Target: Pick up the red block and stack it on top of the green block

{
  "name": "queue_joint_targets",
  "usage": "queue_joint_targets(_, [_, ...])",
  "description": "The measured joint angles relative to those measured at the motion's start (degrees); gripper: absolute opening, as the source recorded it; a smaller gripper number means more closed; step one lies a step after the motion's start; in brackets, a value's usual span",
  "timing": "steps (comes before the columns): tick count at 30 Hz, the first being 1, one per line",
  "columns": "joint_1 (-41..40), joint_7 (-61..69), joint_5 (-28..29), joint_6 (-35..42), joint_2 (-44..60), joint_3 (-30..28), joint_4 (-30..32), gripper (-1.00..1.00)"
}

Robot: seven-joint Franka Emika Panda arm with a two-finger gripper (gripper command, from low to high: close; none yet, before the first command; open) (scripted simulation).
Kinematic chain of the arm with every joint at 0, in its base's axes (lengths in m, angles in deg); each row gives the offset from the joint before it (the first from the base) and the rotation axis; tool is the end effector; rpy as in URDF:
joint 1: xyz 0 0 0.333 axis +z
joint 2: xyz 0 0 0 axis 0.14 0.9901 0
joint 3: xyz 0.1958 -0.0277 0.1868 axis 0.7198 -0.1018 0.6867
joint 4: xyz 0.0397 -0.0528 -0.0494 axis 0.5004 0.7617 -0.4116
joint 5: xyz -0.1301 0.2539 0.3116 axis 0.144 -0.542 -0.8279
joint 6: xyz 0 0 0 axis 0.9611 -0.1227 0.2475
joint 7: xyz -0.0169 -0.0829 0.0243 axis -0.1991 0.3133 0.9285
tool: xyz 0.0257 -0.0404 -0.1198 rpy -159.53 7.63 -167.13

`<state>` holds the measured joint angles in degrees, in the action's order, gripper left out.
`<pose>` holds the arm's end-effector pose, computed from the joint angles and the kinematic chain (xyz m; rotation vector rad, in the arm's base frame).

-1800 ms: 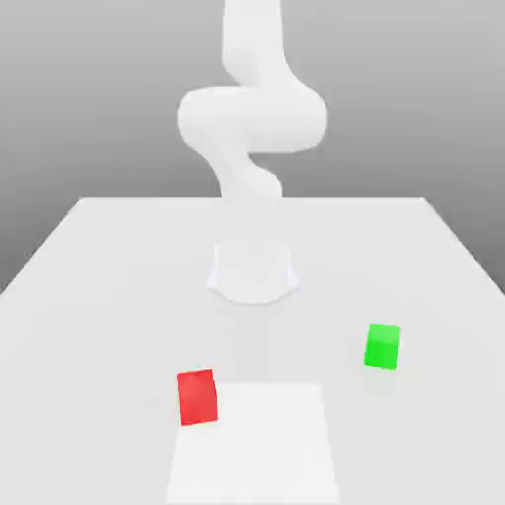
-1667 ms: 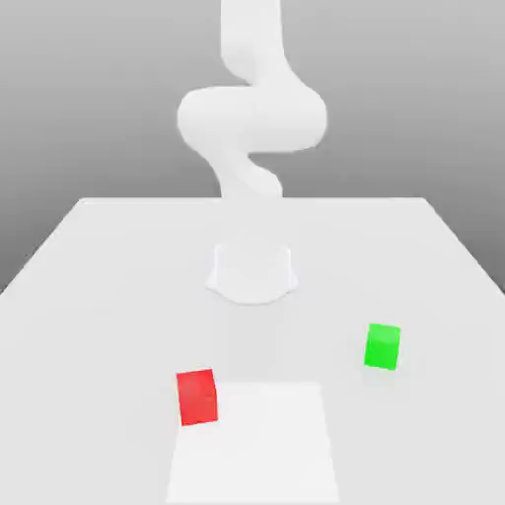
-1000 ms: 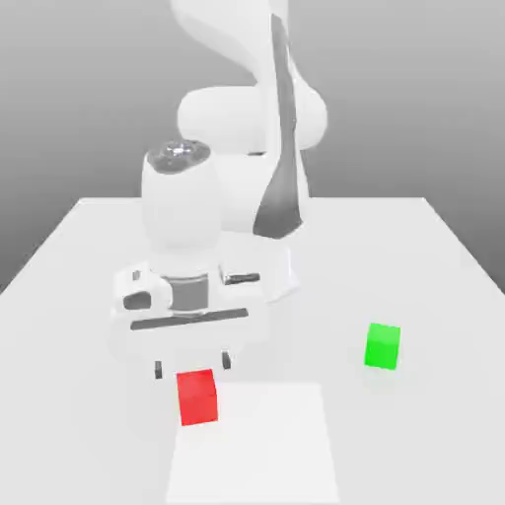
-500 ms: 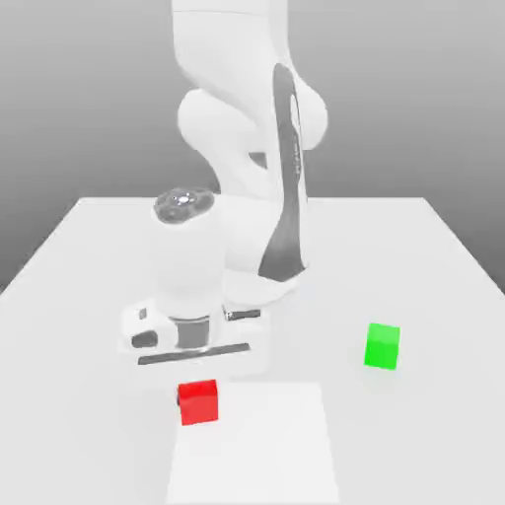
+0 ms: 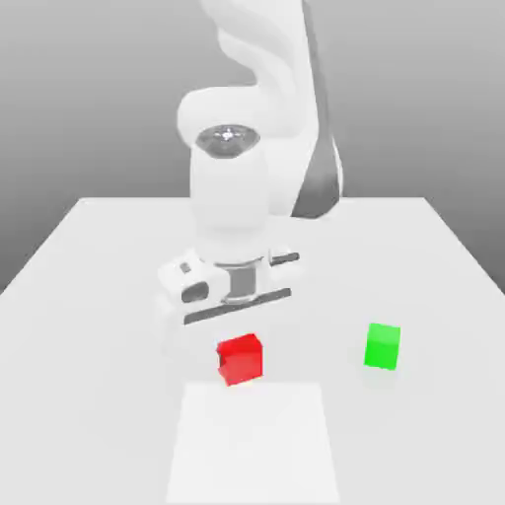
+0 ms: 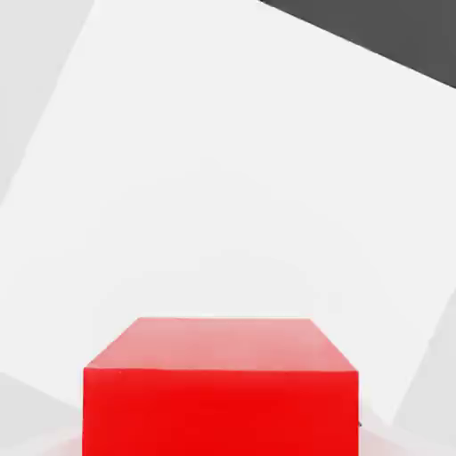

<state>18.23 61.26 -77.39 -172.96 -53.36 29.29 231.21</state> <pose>0.3632 0.0317 0.1270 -3.1015 0.1777 0.0187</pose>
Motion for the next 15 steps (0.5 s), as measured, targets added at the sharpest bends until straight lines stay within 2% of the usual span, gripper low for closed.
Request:
queue_joint_targets(7, [14.9,15.3,-2.5,3.1,-7.0,7.0,3.8,-1.00])
queue_joint_targets(12, [25.4,24.4,-1.6,5.0,-11.8,11.6,6.6,-1.00])
queue_joint_targets(15, [26.7,25.6,-1.1,0.9,-8.1,12.6,6.8,-1.00])
